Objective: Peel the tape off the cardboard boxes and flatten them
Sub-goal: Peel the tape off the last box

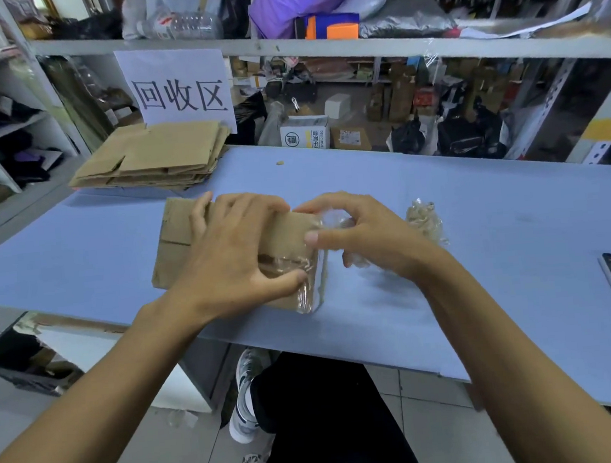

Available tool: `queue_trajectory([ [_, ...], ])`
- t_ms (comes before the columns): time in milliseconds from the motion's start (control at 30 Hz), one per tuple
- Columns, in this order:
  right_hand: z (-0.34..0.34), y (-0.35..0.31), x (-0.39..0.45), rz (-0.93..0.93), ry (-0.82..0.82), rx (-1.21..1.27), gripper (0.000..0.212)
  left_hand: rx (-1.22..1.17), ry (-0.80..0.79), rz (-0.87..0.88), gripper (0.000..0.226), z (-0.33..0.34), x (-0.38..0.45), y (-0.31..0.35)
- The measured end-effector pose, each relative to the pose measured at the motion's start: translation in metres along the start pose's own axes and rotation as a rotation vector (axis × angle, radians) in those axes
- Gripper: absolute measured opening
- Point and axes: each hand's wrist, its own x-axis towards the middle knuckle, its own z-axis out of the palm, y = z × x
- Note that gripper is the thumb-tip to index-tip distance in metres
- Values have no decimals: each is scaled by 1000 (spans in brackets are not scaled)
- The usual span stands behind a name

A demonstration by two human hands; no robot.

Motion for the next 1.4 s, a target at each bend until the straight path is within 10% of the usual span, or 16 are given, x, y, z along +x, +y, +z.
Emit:
queue_trajectory([
  [200,27,14,-15,-34,117,-100,55,-80,17,22,75,-11,-26,-3],
  [433,53,35,-36,-150,161,148,27,-141,-48,94,58,-7,-51,-12],
  [967,50,37,-24,-111,206,-143,43,-351,14,-178,15,8,-42,8],
  [1400,50,38,-23,-132,224,-160,42,74,-156,-316,12,16,-23,31],
])
